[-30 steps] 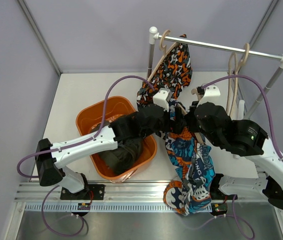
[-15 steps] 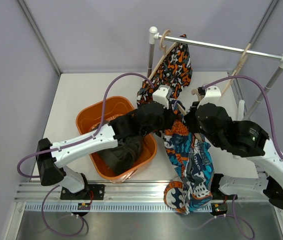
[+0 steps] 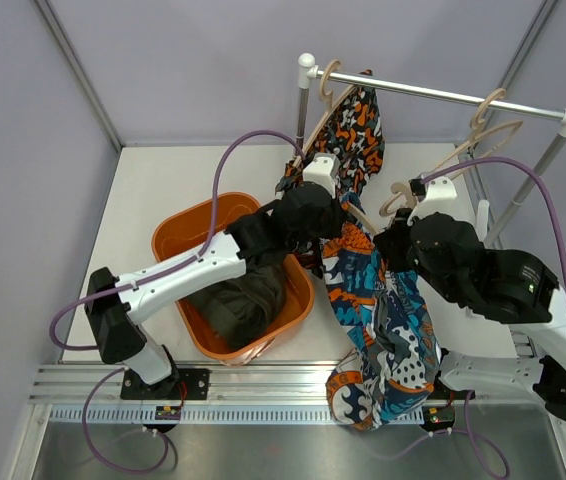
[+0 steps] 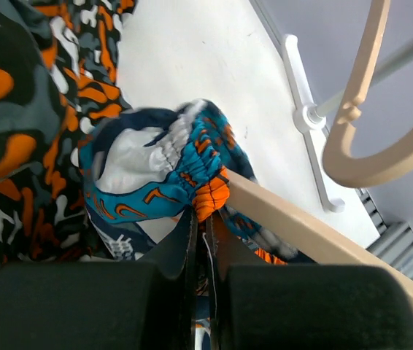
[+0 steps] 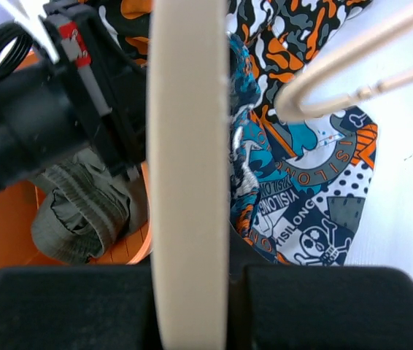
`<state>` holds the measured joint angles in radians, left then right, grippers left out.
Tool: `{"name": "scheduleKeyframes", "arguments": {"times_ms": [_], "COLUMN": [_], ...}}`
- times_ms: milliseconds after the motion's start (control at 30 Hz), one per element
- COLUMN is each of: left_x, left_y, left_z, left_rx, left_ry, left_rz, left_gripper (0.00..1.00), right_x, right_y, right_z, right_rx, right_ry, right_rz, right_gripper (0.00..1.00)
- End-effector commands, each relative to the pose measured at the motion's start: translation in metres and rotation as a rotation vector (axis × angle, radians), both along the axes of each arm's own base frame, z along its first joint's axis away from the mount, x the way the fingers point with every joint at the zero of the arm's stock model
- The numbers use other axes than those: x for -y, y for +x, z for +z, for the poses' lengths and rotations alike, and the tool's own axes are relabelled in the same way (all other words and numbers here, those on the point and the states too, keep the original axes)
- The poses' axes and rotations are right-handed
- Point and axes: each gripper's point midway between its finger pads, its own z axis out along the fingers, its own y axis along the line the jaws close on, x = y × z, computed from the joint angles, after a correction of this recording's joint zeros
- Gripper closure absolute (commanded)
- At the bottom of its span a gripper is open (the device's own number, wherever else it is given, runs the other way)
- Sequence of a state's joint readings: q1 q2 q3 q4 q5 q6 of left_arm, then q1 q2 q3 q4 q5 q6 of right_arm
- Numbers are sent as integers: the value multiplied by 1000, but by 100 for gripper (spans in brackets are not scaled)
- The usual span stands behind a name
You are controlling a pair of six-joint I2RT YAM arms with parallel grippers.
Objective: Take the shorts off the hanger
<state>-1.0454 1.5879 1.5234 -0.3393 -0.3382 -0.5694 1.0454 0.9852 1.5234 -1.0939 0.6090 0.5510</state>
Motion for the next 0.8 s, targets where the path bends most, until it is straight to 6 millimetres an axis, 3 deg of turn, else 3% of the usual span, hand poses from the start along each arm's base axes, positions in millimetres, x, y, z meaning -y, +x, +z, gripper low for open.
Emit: {"name": "scheduleKeyframes", "arguments": {"times_ms": [0,233,600,767], "left_x": [-16,-12,-11,-14], "left_y": [36,55,72,79], "left_z": [22,7,-43,-62], "left_rx": [58,29,-43,-75], "left_ry": [-19,11,80,85], "left_rz": [121,135,155,153], "left_gripper": [100,100,100,100], "right_x": [6,29,39,56], "right_y": [-17,-25,-33,-36], "right_z": [12,17,24,33], "right_rx": [-1,14,28,54], "right_ry": [77,97,130,142], "right_rz": [48,20,33,-5], "right_gripper": [100,100,100,100]}}
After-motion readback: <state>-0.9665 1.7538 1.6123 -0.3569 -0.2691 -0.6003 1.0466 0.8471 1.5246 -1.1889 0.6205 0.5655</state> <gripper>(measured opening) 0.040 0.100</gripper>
